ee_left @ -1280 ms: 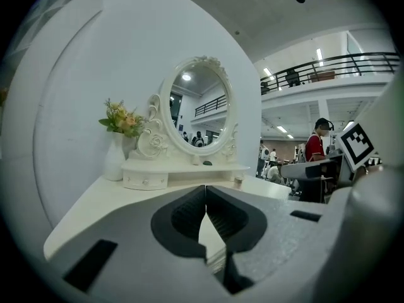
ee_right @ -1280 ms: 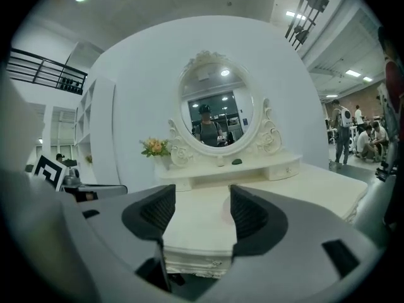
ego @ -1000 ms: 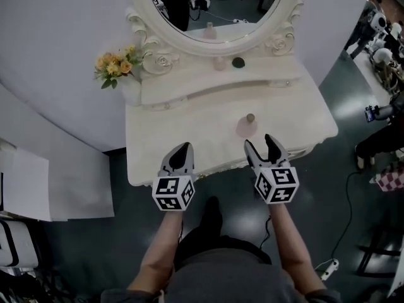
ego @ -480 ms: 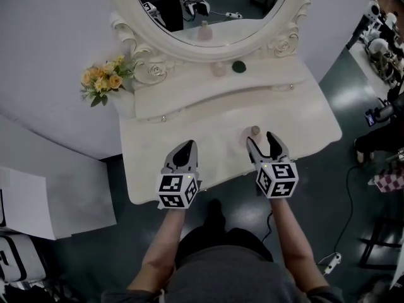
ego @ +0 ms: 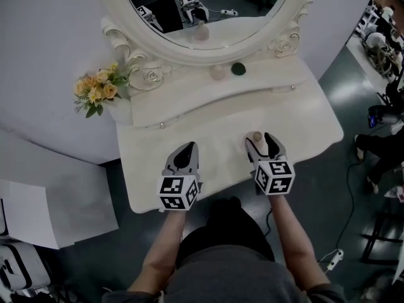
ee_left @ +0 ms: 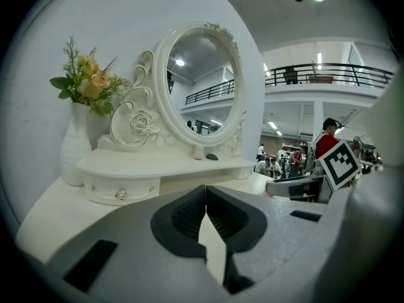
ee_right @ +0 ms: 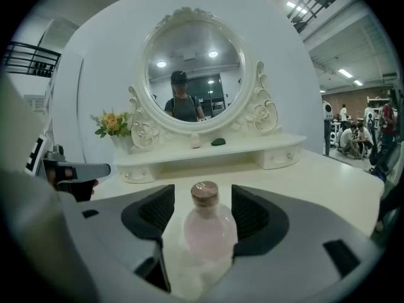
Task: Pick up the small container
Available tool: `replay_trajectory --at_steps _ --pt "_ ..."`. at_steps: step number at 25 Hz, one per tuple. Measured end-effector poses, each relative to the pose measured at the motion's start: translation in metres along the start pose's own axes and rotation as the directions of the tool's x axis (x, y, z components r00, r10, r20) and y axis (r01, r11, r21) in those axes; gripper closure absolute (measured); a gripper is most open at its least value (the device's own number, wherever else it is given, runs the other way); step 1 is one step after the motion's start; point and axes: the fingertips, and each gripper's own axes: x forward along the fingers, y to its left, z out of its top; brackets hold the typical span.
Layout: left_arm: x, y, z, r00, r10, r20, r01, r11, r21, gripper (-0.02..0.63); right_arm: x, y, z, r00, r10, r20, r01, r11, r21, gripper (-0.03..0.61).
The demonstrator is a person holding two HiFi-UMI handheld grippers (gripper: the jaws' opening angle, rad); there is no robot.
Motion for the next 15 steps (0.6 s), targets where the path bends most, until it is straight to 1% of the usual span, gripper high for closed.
replay_trajectory --at_steps 6,11,15 --pt "0.008 0.006 -0.002 1.000 0.011 -0.012 -0.011 1.000 -0.003 0.607 0.009 -0.004 -0.004 1.000 0.001 -0.006 -0.001 1.000 -0.011 0.312" --pt "0.019 0.009 -0.005 0.999 0.018 -0.028 -0.018 1.000 -0.013 0.607 0.018 -0.001 -0.004 1.000 0.020 -0.010 -0.021 0.999 -0.047 0.344" --pt "0.028 0.011 -0.007 0.999 0.019 -0.041 -0.020 1.000 -0.017 0.607 0.023 -0.002 -0.007 1.000 0.022 -0.020 -0.023 0.999 -0.050 0.373"
